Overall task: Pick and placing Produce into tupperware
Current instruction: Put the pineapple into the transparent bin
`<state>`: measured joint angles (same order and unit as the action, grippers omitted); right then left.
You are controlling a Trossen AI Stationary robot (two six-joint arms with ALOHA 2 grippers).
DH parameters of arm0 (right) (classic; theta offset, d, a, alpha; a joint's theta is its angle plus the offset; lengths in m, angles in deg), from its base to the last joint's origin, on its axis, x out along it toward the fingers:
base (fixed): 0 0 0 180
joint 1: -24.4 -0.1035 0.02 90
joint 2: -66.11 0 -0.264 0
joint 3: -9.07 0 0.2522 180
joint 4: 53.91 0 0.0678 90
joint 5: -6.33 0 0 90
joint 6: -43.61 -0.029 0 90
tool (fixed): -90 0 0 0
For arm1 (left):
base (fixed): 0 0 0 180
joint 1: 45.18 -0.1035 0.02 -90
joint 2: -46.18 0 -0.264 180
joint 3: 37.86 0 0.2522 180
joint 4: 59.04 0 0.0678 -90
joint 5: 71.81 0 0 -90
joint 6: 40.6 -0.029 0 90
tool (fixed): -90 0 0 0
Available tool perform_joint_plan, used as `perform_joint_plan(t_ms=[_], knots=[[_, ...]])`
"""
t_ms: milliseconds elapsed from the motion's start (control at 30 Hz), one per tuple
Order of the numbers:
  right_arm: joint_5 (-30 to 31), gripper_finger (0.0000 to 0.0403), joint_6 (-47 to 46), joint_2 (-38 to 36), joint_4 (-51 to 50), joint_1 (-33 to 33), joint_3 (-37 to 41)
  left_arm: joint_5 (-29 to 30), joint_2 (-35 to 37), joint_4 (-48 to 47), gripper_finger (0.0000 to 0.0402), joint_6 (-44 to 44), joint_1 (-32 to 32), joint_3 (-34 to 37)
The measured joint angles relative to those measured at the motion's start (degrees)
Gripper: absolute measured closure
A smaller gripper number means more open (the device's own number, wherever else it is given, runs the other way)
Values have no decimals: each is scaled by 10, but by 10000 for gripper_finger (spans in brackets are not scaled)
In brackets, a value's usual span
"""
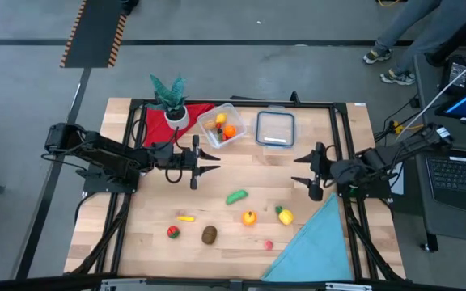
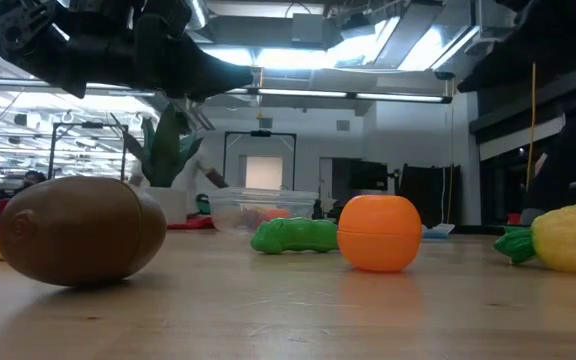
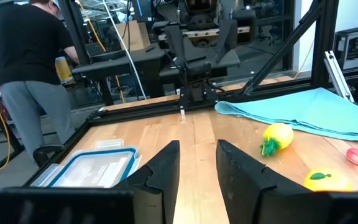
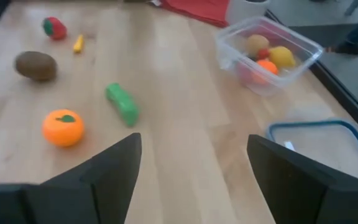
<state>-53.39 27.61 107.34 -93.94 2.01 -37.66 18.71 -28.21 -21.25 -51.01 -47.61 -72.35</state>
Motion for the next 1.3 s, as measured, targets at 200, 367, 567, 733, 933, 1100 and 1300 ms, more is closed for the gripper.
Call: perform_joint_plan(t_ms=[200, 367, 567, 733, 933, 1100, 1300], knots=[[2, 111, -6, 41, -34, -40, -45, 0, 0, 0, 315, 44, 3, 0], [32, 131, -101, 80, -105, -71, -69, 0, 0, 0, 324, 54, 17, 0], [27, 166, -287, 116, -143, -122, -69, 0, 0, 0, 334, 54, 32, 0], [15, 191, -290, 150, -73, -161, -69, 0, 0, 0, 342, 53, 34, 0], [-34, 214, -318, 205, -52, -178, -109, 0, 0, 0, 352, 53, 34, 0], [-50, 228, -304, 266, -57, -187, -156, 0, 0, 0, 360, 54, 34, 0], [-61, 234, -353, 340, -117, -192, -217, 0, 0, 0, 371, 53, 34, 0]])
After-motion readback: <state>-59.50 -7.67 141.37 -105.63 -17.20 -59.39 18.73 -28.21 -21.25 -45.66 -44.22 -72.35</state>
